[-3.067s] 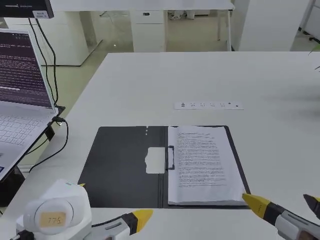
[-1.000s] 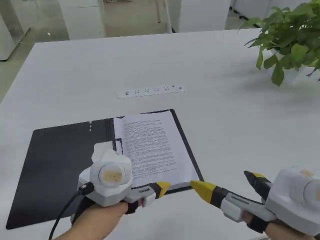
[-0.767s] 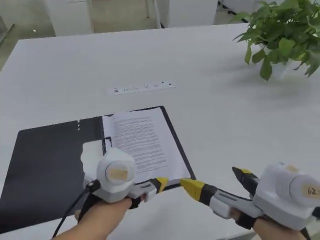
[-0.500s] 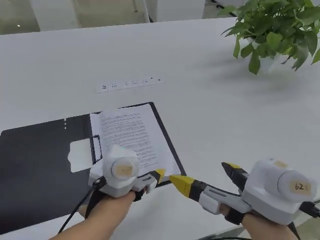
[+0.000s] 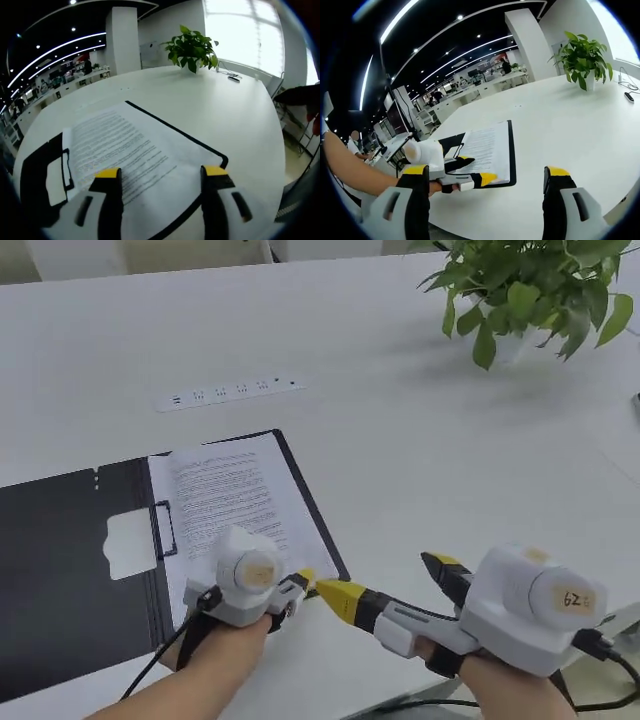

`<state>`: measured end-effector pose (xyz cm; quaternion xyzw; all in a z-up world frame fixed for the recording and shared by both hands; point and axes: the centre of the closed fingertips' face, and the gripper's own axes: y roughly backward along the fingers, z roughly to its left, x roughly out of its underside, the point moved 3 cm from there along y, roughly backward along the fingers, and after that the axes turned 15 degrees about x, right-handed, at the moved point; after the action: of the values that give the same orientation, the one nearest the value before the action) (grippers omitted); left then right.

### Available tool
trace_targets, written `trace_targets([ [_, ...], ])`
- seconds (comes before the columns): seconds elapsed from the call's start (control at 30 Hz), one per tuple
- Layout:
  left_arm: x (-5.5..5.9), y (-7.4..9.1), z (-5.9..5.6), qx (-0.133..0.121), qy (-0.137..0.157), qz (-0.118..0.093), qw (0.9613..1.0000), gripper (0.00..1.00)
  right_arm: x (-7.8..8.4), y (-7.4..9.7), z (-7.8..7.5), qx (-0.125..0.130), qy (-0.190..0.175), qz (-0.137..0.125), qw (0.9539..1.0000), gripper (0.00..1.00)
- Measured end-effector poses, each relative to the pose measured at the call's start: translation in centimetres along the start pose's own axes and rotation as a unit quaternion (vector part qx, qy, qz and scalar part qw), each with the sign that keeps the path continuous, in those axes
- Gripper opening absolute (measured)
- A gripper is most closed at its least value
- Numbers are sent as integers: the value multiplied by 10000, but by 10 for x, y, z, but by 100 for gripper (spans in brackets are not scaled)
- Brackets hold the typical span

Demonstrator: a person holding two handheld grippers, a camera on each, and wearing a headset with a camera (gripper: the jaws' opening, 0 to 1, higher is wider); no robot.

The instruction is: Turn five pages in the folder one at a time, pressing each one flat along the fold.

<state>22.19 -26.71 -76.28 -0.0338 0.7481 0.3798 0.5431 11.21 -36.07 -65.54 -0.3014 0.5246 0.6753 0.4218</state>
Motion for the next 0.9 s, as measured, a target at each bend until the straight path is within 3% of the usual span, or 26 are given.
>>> trace_targets([
  [0.17,-1,-3,-6,114,-191,-55,9997,46,1,-2,0,-18,38,39,10000,94],
  [0.53,2,-3,-1,138,-141,-251,9995,43,3,-7,-3,-22,40,118,9999,94],
  [0.7,2,-2,3,86,-140,-249,9996,35,4,-10,-2,-52,73,161,9998,94],
  [0.8,2,1,14,-86,-172,-231,9995,22,4,-11,-2,-60,98,193,9997,94],
  [0.9,4,1,17,-56,-262,-181,9995,16,3,-14,-1,-92,94,198,9997,94],
])
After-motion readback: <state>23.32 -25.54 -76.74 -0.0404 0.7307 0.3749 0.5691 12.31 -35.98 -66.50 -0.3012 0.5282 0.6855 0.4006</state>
